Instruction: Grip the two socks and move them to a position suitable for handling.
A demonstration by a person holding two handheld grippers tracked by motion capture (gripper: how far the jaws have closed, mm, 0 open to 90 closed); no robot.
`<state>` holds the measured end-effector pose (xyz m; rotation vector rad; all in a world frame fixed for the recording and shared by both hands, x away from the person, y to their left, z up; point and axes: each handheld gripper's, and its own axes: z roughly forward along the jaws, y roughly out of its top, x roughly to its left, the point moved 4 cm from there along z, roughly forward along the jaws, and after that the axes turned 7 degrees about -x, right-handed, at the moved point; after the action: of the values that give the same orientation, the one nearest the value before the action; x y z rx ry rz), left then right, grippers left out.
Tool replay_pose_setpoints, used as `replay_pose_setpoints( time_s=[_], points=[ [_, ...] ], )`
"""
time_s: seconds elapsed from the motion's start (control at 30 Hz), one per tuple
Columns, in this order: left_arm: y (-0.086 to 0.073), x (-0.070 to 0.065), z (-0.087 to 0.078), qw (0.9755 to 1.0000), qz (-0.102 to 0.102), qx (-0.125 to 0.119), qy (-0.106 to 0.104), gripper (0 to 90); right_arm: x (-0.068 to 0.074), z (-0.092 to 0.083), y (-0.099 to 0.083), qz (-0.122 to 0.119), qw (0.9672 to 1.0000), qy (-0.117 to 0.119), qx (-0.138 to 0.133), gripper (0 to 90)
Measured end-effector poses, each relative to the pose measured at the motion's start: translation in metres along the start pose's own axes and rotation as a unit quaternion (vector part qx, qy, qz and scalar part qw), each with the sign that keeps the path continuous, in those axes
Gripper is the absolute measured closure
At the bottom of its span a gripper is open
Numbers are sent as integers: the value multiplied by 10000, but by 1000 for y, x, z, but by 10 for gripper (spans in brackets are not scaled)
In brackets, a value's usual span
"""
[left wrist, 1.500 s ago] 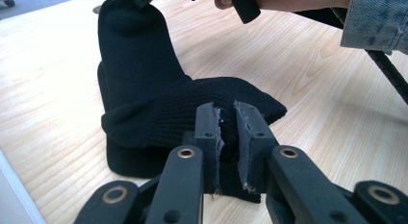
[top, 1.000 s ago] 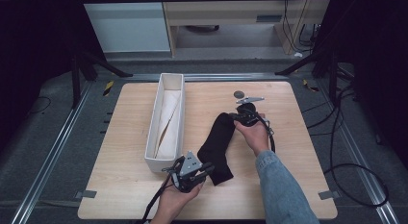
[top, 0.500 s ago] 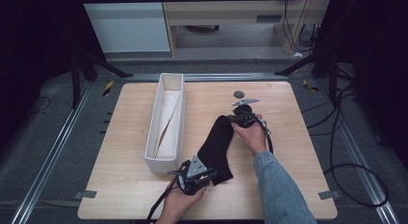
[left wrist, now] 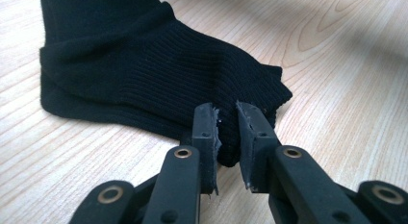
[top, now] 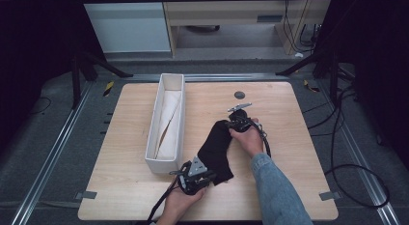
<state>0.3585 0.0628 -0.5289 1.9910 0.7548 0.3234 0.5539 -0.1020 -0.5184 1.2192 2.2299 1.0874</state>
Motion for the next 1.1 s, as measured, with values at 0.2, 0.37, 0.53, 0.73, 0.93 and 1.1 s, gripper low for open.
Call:
replay_pose_setpoints(
  time_s=[0.2,0.37,0.53,0.73,0.93,1.1],
  points=[
    [-1,1,2,10000,20,45,-12,782,-3,-1,-2,-48,9998,-106,134,862],
    [1,1,6,10000,-3,50,-84,781,-8,-10,-6,-231,9988,-307,300,867],
    [4,0,11,9999,34,114,-105,780,-19,-21,-15,-154,9985,-412,322,868],
    [11,-8,24,9996,105,164,-195,780,-44,-45,-35,115,9976,-611,311,868],
    [18,-15,34,9994,174,211,-232,780,-63,-67,-54,404,9965,-690,225,869],
    [21,-17,38,9993,197,230,-232,781,-75,-77,-63,549,9958,-711,151,868]
  ],
)
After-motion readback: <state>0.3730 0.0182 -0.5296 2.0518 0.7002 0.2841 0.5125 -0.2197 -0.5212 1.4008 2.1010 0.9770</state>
